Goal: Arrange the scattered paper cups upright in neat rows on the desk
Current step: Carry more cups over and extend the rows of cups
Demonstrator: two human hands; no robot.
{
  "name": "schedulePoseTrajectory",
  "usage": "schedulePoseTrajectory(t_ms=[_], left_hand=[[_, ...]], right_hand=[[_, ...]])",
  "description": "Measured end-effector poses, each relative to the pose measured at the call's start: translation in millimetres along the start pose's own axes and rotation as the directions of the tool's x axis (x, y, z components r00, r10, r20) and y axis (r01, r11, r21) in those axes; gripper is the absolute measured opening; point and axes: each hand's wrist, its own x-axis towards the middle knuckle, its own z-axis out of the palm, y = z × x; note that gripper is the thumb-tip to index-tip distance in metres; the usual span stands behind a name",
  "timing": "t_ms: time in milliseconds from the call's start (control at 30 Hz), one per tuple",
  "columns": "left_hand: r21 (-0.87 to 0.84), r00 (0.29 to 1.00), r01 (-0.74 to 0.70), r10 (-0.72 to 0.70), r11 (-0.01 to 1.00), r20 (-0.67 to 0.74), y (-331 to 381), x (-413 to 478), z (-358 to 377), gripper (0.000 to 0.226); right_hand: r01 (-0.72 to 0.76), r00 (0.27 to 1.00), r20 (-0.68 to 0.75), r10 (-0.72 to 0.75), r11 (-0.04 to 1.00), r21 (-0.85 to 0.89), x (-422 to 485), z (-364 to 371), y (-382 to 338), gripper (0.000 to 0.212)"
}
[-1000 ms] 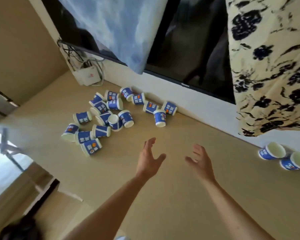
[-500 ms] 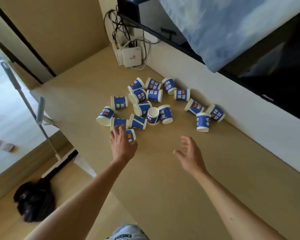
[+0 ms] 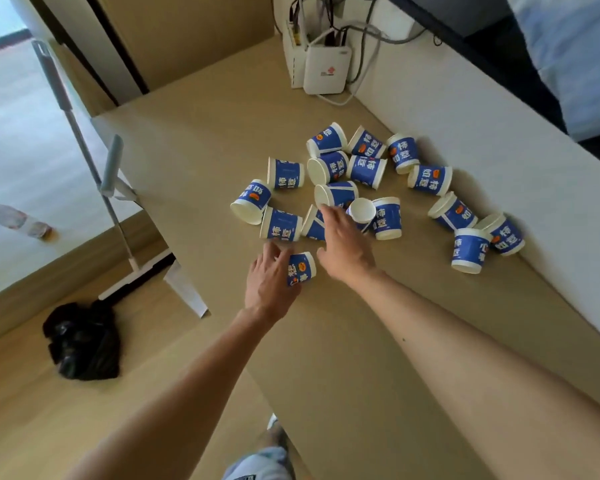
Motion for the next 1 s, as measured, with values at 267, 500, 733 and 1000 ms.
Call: schedulePoseTrajectory(t_ms=[267, 500, 733, 1000], left_hand=[[-0.05, 0.997, -0.055, 0.057, 0.997, 0.048, -15.6, -22.2, 5.8, 0.071], [-0.161, 0.994, -0.062, 0.075, 0.985, 0.074, -20.1, -20.1, -0.7, 0.075], [-0.337, 0.992, -0.128, 0.116, 0.933, -0.056, 7.6, -11.4, -13.6, 0.069], [-0.397, 0.965, -0.24, 0.261, 0.886, -0.001, 83.0, -21.2, -13.0, 0.085]], right_hand=[[0.14, 0.988, 0.09, -0.125, 0.97, -0.196, 27.3, 26.1, 3.2, 0.089], [0.019, 0.996, 0.093, -0.004, 0.987, -0.16, -17.8, 39.6, 26.4, 0.086], [-0.377, 0.92, 0.016, 0.391, 0.876, 0.301, -72.5, 25.1, 67.7, 0.092], [-0.412, 0.774, -0.048, 0.632, 0.559, 0.72, -169.0, 6.9, 114.1, 0.068]])
